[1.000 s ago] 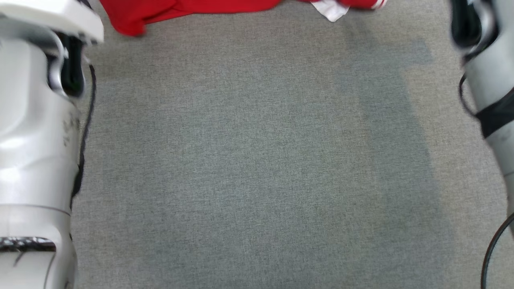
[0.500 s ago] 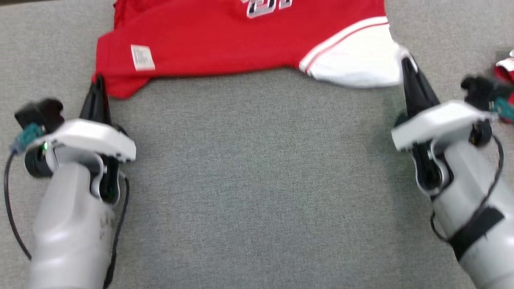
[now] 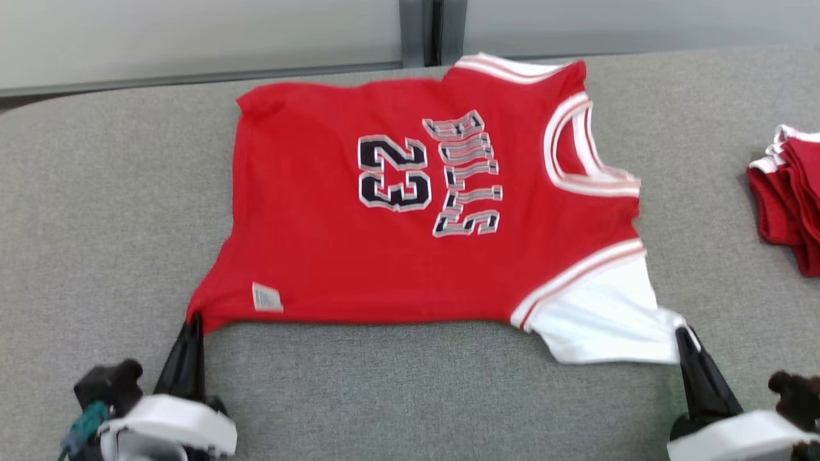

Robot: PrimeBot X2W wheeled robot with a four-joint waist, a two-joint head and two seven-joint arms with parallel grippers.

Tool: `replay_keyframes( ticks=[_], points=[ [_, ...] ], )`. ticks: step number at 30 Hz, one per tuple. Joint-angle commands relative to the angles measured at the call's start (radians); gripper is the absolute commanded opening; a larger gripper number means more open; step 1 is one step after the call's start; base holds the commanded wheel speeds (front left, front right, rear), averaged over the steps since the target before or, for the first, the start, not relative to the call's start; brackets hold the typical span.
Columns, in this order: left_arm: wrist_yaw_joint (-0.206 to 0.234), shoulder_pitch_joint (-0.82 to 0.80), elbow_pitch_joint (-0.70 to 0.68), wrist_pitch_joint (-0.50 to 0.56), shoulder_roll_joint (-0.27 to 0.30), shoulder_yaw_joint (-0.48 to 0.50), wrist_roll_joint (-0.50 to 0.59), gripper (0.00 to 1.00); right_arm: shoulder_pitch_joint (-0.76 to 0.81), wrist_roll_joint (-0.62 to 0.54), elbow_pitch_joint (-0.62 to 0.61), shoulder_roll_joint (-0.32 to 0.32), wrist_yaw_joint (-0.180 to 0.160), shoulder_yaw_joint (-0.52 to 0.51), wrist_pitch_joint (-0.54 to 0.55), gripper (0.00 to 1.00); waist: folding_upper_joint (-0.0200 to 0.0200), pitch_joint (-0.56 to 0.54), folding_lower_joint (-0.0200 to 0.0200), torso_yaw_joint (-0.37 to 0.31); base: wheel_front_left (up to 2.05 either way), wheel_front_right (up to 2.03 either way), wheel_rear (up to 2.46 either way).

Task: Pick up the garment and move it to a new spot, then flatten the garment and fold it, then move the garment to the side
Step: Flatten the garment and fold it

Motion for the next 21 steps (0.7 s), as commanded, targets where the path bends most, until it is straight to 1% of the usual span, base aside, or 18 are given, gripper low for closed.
replay_keyframes(
  ticks=[1, 6, 12, 15, 17, 18, 21],
  points=[
    [0.006, 0.038, -0.024, 0.009, 0.011, 0.008, -0.005, 0.00, 0.036, -0.009, -0.031, 0.000, 0.000, -0.017, 0.016, 0.00, 0.0000, -0.028, 0.0000, 0.003, 0.00, 0.00, 0.00],
    [0.034, 0.190, -0.166, 0.087, 0.024, 0.016, -0.015, 0.00, 0.200, -0.040, -0.159, 0.035, 0.000, -0.095, 0.141, 0.00, 0.0000, -0.065, 0.0000, -0.003, 0.00, 0.00, 0.00],
    [0.073, 0.347, -0.344, 0.221, 0.035, 0.019, -0.032, 0.00, 0.345, -0.081, -0.280, 0.100, 0.000, -0.180, 0.295, 0.00, 0.0000, -0.087, 0.0000, -0.011, 0.00, 0.00, 0.00],
    [0.090, 0.411, -0.414, 0.312, 0.037, 0.011, -0.046, 0.00, 0.395, -0.097, -0.332, 0.128, 0.000, -0.213, 0.364, 0.00, 0.0000, -0.094, 0.0000, -0.012, 0.00, 0.00, 0.00],
    [0.102, 0.436, -0.462, 0.354, 0.040, 0.009, -0.049, 0.00, 0.416, -0.106, -0.366, 0.141, 0.000, -0.233, 0.396, 0.00, 0.0000, -0.092, 0.0000, -0.010, 0.00, 0.00, 0.00],
    [0.102, 0.436, -0.462, 0.354, 0.040, 0.009, -0.049, 0.00, 0.416, -0.106, -0.366, 0.141, 0.000, -0.233, 0.396, 0.00, 0.0000, -0.092, 0.0000, -0.010, 0.00, 0.00, 0.00],
    [0.116, 0.459, -0.520, 0.396, 0.042, 0.008, -0.054, 0.00, 0.417, -0.115, -0.400, 0.157, 0.000, -0.258, 0.430, 0.00, 0.0000, -0.087, 0.0000, -0.007, 0.00, 0.00, 0.00]
  ],
)
